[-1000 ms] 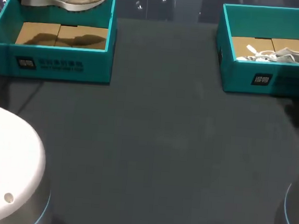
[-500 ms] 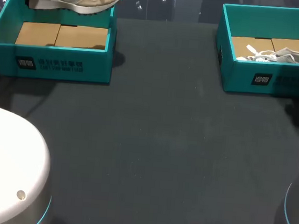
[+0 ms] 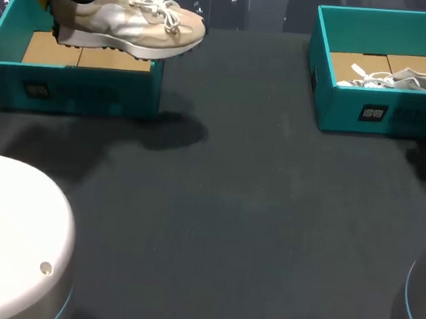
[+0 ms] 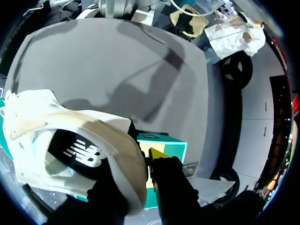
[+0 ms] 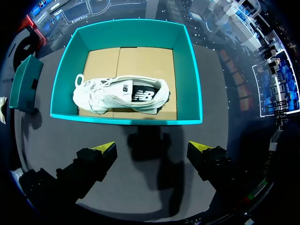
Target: Take the shoe out of the shoebox, open the shoe tongue, remove and reinsert the insole, then place the shoe into the shoebox
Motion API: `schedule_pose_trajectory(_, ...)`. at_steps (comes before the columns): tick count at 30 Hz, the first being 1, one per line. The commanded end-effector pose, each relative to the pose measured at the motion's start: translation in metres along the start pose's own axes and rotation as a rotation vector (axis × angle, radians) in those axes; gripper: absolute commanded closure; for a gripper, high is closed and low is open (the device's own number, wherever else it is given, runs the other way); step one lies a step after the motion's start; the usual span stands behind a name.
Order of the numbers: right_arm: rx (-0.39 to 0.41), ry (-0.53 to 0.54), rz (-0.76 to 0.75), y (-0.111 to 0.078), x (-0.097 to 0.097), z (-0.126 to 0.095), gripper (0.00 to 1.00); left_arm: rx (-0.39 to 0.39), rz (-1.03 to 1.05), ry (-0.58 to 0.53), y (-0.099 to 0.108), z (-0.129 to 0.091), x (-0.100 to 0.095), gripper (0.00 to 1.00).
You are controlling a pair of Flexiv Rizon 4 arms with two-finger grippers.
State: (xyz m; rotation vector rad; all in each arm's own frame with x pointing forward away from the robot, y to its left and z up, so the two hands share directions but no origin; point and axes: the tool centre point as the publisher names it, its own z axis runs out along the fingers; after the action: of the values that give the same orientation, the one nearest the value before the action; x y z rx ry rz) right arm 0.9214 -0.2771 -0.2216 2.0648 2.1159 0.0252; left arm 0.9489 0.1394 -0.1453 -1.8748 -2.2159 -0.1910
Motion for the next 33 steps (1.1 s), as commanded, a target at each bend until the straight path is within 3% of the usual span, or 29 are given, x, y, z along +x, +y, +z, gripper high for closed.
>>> schedule_pose_trajectory(1, -0.002, -0.001, 0.0, -0.001, 0.0, 0.0, 0.0, -0.204, 0.012, 0.006, -0.061, -0.005, -0.015, 1.0)
schedule_pose_trajectory(3, -0.002, -0.001, 0.0, -0.001, 0.0, 0.0, 0.0, -0.203, 0.046, 0.005, -0.078, -0.008, -0.03, 1.0)
schedule_pose_trajectory(18, -0.002, -0.001, 0.0, -0.001, 0.0, 0.0, 0.0, -0.203, 0.046, 0.005, -0.078, -0.008, -0.03, 1.0)
schedule_pose_trajectory(24, -0.002, -0.001, 0.0, -0.001, 0.0, 0.0, 0.0, -0.243, 0.098, 0.029, -0.118, 0.008, -0.069, 1.0)
schedule_pose_trajectory(33, -0.002, -0.001, 0.0, -0.001, 0.0, 0.0, 0.0, -0.197, 0.15, 0.043, -0.161, 0.028, -0.126, 1.0)
